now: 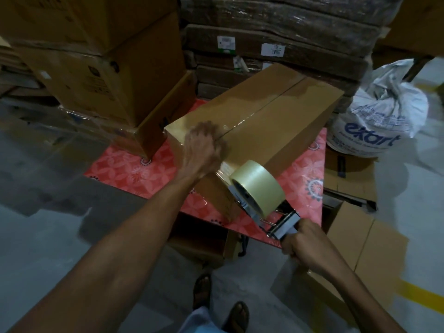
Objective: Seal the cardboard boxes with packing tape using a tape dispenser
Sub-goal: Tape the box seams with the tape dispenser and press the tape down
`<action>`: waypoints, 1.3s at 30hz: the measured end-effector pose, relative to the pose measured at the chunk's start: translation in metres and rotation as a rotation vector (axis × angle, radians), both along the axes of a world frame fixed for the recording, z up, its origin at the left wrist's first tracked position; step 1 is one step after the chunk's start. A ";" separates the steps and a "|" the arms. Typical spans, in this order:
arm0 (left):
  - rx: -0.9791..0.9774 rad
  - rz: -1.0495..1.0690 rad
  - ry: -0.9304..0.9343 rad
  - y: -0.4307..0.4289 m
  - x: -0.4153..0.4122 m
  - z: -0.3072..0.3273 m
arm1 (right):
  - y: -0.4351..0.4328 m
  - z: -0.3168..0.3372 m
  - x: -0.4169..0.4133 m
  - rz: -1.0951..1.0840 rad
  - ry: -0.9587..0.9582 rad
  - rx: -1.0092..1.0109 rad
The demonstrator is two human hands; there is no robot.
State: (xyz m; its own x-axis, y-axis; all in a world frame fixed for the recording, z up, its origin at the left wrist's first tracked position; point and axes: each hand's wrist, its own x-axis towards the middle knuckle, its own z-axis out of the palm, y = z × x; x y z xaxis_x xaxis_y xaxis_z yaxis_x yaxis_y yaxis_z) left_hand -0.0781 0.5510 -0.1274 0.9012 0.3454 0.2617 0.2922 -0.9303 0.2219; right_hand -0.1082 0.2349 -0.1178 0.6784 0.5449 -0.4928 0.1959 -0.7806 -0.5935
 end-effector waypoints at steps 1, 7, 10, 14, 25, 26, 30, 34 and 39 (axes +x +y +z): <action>-0.002 -0.107 0.009 -0.009 -0.003 -0.001 | 0.005 0.003 -0.003 -0.023 0.019 0.014; 0.054 -0.177 0.226 -0.023 -0.022 -0.018 | 0.007 -0.024 -0.005 -0.240 0.174 0.174; 0.048 -0.163 0.203 -0.026 -0.022 -0.017 | 0.013 -0.026 -0.009 -0.223 0.265 0.181; -0.005 -0.150 0.172 -0.028 -0.023 -0.017 | -0.001 -0.036 -0.025 -0.627 0.580 0.419; 0.139 -0.288 0.243 -0.034 -0.039 -0.023 | -0.010 -0.105 0.014 -0.820 -0.076 0.101; 0.147 -0.281 0.253 -0.036 -0.041 -0.024 | -0.007 -0.114 0.016 -0.818 -0.068 0.079; 0.133 -0.245 0.309 -0.041 -0.045 -0.021 | 0.003 -0.148 0.016 -0.830 -0.059 -0.050; 0.131 -0.228 0.325 -0.043 -0.044 -0.019 | 0.003 -0.161 0.013 -0.739 -0.115 -0.174; 0.116 -0.228 0.348 -0.047 -0.046 -0.017 | -0.008 -0.150 0.029 -0.608 -0.216 -0.448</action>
